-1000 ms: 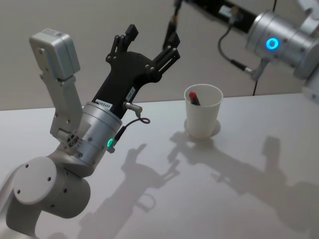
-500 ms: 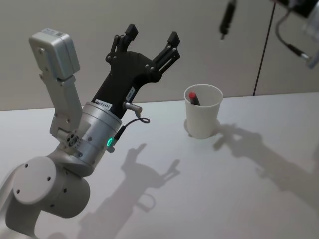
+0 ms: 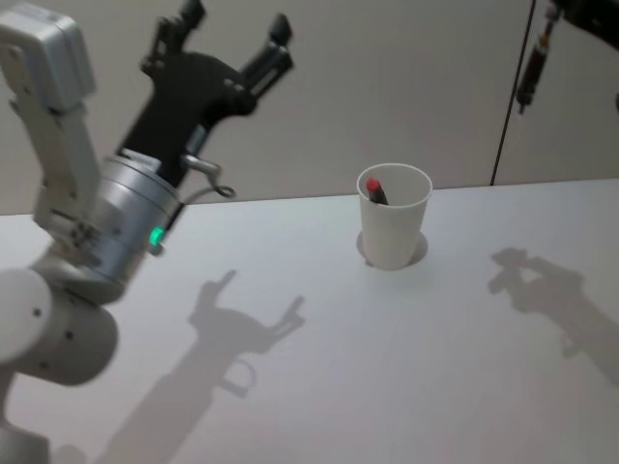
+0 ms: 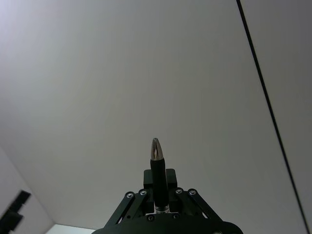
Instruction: Place the pen into the pen holder.
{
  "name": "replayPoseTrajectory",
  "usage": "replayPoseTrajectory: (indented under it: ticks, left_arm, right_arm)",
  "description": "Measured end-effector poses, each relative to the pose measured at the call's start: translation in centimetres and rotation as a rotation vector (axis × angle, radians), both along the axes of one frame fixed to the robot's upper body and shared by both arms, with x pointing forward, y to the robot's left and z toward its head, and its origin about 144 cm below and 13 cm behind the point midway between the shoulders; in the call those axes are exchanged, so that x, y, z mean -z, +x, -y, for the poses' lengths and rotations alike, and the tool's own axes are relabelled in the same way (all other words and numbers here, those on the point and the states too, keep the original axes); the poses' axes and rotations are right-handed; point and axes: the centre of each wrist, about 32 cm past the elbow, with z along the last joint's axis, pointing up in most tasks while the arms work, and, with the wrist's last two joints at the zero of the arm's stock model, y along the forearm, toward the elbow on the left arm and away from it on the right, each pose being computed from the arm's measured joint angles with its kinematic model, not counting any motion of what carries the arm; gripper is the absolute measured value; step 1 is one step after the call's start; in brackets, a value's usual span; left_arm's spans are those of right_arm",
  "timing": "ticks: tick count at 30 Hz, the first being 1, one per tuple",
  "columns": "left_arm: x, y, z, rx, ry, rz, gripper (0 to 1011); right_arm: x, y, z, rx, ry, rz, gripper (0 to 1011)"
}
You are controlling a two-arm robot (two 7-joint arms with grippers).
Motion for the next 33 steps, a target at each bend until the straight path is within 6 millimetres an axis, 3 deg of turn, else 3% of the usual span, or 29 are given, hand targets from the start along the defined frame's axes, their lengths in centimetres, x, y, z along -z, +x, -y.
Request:
replayPoseTrajectory:
  ticks: [7, 17, 27, 33]
  left_arm:
    - [-2.5, 0.7, -3.0, -0.092, 0.066, 0.069, 1001]
    - [-4.6, 1.1, -5.3, -0.165, 0.118, 0.125, 1001]
    - [-5.6, 1.2, -6.3, -0.197, 0.138, 0.15, 1001]
    - [-6.0, 1.3, -6.7, -0.209, 0.146, 0.159, 1001]
  right_arm:
    - [1.0, -0.3, 0.1, 0.035, -0.097, 0.033, 145]
    - [2.5, 1.0, -1.4, 0.035, -0.245, 0.106, 145]
    - [4.0, 4.0, -4.2, 0.015, -0.385, 0.221, 144]
    - [5.6, 6.8, -6.1, 0.012, -0.459, 0.297, 145]
